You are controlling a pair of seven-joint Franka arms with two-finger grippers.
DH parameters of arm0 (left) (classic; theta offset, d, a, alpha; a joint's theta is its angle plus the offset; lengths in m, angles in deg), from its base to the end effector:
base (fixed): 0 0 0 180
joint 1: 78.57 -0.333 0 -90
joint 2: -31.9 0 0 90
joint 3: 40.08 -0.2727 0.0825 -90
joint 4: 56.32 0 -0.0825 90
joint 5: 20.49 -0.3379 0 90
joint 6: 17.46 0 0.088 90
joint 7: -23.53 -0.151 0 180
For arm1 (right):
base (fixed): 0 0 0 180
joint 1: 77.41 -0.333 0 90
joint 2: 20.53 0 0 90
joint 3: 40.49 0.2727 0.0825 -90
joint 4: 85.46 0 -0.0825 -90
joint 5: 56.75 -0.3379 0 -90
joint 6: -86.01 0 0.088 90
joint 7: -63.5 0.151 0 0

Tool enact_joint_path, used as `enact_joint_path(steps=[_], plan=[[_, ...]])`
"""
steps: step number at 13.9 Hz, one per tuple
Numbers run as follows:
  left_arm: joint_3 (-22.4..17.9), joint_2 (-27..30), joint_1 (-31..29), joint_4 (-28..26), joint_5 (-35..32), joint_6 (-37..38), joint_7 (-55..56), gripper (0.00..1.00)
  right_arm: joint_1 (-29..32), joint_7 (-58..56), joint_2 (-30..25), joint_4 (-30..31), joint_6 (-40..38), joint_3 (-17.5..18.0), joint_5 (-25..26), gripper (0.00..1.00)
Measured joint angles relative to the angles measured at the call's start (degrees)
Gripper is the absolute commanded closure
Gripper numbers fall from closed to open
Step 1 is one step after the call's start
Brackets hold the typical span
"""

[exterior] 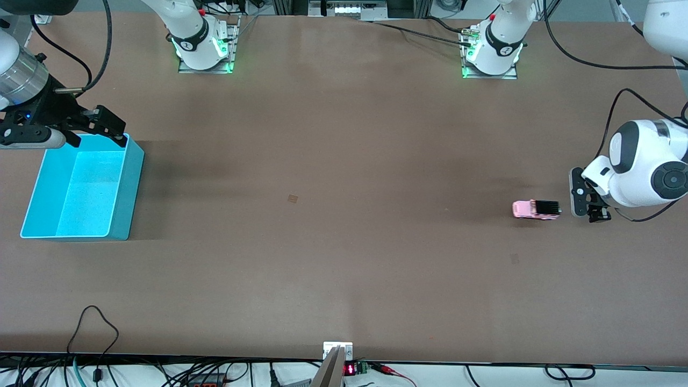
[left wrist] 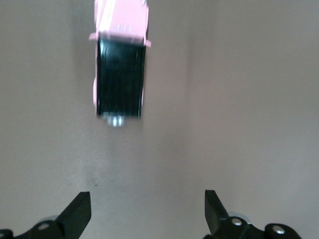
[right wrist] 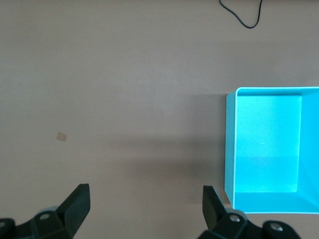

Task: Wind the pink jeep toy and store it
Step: 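Open the left gripper to release the jeep and lift away, then raise the left gripper back while the jeep rolls toward the cyan bin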

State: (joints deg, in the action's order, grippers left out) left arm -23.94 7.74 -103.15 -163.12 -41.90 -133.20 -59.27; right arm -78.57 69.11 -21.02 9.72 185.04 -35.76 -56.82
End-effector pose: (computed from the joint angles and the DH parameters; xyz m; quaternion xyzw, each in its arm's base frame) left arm 0.5353 0.1168 0.2298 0.7253 -0.6710 -0.1532 0.0154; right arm 0.5201 0.0539 0.5171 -0.9993 -0.0024 -0.0376 0.0040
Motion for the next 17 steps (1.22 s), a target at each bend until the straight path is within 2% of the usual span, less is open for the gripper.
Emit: enact_joint_path(steps=[6,13,15,17], plan=[[10.7,1.2,0.2,9.1,3.6,18.1,20.9,0.0,0.0,0.0,0.0,0.0,0.0,0.0,0.0,0.0],[22.6,1.5,0.4,20.3,5.6,31.7,53.1,0.0,0.0,0.0,0.0,0.0,0.0,0.0,0.0,0.0],[24.0,1.8,1.0,23.3,6.7,32.9,60.2,0.0,0.0,0.0,0.0,0.0,0.0,0.0,0.0,0.0],[22.0,3.4,3.7,24.6,7.3,33.0,65.7,0.0,0.0,0.0,0.0,0.0,0.0,0.0,0.0,0.0]])
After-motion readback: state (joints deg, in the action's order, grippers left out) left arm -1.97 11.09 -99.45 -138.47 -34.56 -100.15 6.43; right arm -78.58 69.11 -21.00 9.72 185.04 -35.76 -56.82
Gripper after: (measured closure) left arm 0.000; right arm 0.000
